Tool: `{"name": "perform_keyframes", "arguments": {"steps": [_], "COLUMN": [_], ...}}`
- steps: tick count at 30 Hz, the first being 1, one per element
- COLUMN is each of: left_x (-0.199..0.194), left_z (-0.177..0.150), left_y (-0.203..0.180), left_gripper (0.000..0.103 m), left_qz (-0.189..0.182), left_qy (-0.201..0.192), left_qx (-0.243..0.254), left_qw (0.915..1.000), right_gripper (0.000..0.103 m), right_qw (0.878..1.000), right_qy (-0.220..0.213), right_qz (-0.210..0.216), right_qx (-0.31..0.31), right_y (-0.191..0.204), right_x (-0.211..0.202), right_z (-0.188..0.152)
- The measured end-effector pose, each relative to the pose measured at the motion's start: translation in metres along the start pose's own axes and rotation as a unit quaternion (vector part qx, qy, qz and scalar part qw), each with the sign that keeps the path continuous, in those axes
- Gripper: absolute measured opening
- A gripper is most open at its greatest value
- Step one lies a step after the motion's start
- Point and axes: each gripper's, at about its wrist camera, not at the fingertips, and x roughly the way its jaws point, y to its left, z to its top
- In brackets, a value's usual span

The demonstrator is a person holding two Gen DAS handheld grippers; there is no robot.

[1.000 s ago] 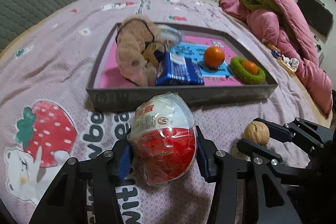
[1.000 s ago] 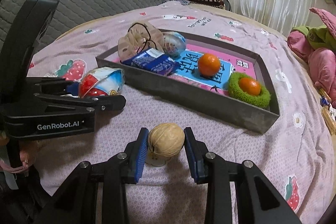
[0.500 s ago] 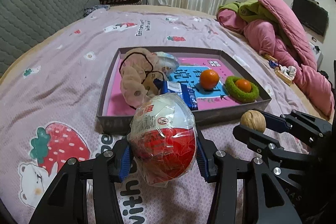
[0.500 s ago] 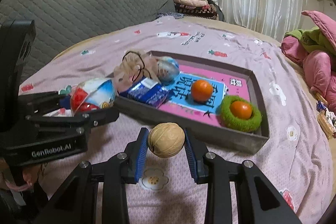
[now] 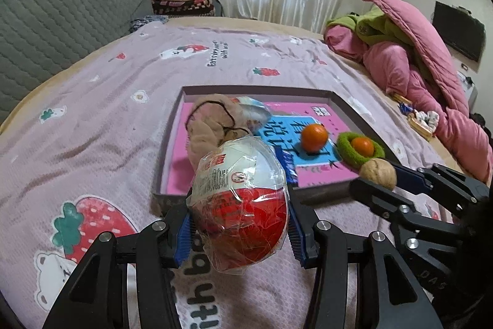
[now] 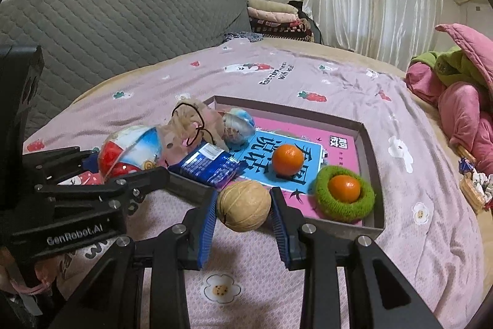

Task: Organize objects
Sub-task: 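Carry the chocolate egg and walnut over the grey tray with both tools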

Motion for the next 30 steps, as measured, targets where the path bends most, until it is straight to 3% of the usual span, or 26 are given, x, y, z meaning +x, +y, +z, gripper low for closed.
{"name": "perform_keyframes", "arguments": {"steps": [15,30], "left_x": [0.012,0.037], "left_z": [0.023,0.031], "left_y": [0.019,0.019], "left_gripper": [0.052,0.052], "left_qz": [0.028,0.043], "left_qy": [-0.017,-0.005], "left_qx": [-0.012,-0.007], "left_qw": [0.9994,0.9990], "right_gripper": [0.035,0.035], "right_qw": [0.999,0.999], "right_qy": [-0.029,-0.012], "right_qz": [-0.017,-0.026], "right_qx": [0.023,0.035], "right_y": [-0.016,-0.020], "right_x": [0.004,0.030], "right_z": [0.019,0.022]}}
